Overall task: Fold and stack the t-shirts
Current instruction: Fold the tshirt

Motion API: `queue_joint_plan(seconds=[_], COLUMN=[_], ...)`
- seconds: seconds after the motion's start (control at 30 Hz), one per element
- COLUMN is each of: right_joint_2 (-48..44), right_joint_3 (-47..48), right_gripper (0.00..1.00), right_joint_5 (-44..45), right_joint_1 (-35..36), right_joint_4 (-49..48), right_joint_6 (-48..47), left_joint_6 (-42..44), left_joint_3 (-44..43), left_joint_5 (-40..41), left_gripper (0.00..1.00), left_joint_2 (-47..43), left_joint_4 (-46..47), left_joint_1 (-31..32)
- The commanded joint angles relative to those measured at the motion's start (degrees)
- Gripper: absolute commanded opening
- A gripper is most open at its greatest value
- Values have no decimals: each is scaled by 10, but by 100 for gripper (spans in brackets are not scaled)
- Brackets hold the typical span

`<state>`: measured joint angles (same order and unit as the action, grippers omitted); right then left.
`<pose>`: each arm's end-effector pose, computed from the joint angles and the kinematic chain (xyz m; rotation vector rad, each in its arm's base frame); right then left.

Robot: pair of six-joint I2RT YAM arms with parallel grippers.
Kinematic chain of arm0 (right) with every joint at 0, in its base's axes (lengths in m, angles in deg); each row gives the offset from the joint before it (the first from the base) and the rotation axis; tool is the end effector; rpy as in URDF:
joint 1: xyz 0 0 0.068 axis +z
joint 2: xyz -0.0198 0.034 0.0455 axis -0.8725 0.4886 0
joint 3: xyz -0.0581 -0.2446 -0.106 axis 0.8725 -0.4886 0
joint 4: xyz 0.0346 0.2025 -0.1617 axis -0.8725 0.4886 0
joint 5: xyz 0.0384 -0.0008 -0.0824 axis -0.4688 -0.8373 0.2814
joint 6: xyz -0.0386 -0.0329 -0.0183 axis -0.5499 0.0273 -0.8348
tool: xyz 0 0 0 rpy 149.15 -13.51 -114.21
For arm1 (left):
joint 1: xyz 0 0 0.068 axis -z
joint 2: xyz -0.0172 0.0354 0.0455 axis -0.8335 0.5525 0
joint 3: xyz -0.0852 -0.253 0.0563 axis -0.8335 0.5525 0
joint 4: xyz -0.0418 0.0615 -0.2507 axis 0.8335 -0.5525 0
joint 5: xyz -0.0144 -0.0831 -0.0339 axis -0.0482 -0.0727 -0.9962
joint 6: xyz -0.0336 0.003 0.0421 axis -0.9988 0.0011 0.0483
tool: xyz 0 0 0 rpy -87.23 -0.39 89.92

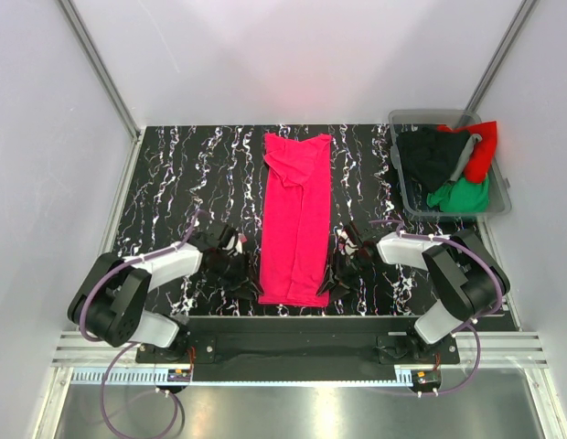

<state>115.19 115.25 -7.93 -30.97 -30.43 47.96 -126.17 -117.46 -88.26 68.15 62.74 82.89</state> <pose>0.2026 0.1408 0.1168 -0.1881 -2.7850 -0.9686 0.1844 -0.1126 0.1321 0.2405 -2.9225 0.9389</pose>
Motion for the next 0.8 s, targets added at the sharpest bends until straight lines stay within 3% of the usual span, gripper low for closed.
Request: queue_joint_plan(seconds=[0.0, 0.23, 0.37, 0.4, 0.53, 0.77], right_joint_2=[2, -13, -27, -33, -90, -146], right_joint_3=[2, -13, -16, -17, -11, 65], right_gripper=[49, 33, 19, 1, 0, 0], right_joint_5=[24, 19, 13, 11, 1, -3], right_joint_1=[6, 6, 6, 5, -16, -80], right_joint_4=[-15, -29, -37, -37, -13, 127], right_joint_6=[0, 1, -1, -5, -30, -146], left_joint_6=[-5, -7, 2, 6, 27, 85], left_joint_3=[14, 13, 6, -2, -27, -119], left_joint_5=[20, 17, 9, 12, 23, 40], left_gripper=[49, 40, 0, 0, 0, 0], left_joint_2=[14, 26, 26, 23, 0, -31], left_joint_4=[27, 50, 62, 58, 43, -8], left_joint_1=[18, 30, 30, 29, 20, -7])
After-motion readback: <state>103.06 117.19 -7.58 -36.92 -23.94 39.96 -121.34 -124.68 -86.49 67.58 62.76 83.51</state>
